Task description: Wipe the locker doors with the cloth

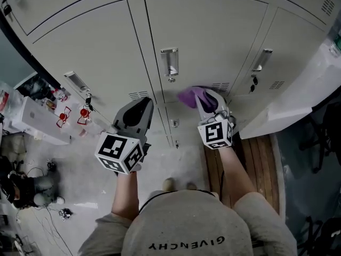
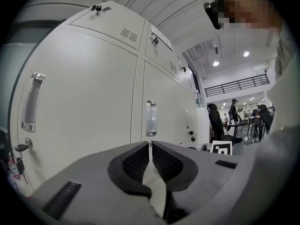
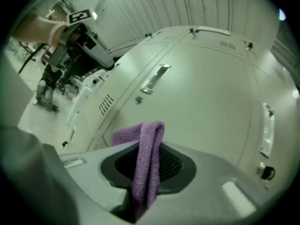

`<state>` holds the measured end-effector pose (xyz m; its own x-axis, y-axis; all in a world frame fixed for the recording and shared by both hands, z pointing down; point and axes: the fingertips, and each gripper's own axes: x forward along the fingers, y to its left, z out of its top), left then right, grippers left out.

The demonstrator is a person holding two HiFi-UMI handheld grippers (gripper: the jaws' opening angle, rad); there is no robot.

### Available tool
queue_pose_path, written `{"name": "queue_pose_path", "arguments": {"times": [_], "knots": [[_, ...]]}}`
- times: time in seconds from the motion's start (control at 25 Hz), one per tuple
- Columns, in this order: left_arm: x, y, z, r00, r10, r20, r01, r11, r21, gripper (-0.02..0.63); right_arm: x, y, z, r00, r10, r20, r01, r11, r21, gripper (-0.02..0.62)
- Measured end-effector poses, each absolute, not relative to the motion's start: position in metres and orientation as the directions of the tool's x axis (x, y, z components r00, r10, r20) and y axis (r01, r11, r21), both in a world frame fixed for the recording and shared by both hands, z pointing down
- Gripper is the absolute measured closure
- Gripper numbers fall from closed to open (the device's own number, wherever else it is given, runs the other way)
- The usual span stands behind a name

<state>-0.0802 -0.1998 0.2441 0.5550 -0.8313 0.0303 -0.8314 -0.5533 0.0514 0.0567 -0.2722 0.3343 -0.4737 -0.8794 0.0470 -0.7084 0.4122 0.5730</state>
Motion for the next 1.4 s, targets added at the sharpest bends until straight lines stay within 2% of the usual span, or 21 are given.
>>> {"name": "queue_pose_path", "arguments": {"times": [0.24,0.52,0.84,1.4], "knots": [[-0.113,-0.192,0.249,0.492,-0.869,0.042,-0.87,-0.49,0.056,0.588,-0.033,-0.265,0.347,-0.607,-0.789,0.096,-0.545,0.502,0.672,0.526],[-0.132,-0.19,0.249,0.46,-0.887,0.039,-0.887,-0.457,0.065,0.588,-0.04,-0.266,0.353,-0.579,-0.804,0.134,-0.441,0.447,0.779,0.524],[-0.11,-0.193,0.251,0.508,-0.86,0.045,-0.861,-0.506,0.06,0.588,0.008,-0.273,0.354,-0.505,-0.853,0.13,-0.515,0.419,0.748,0.525],[-0.079,-0.201,0.253,0.567,-0.822,0.051,-0.823,-0.565,0.057,0.588,0.136,-0.29,0.361,-0.282,-0.949,0.141,-0.687,0.303,0.661,0.518]]}}
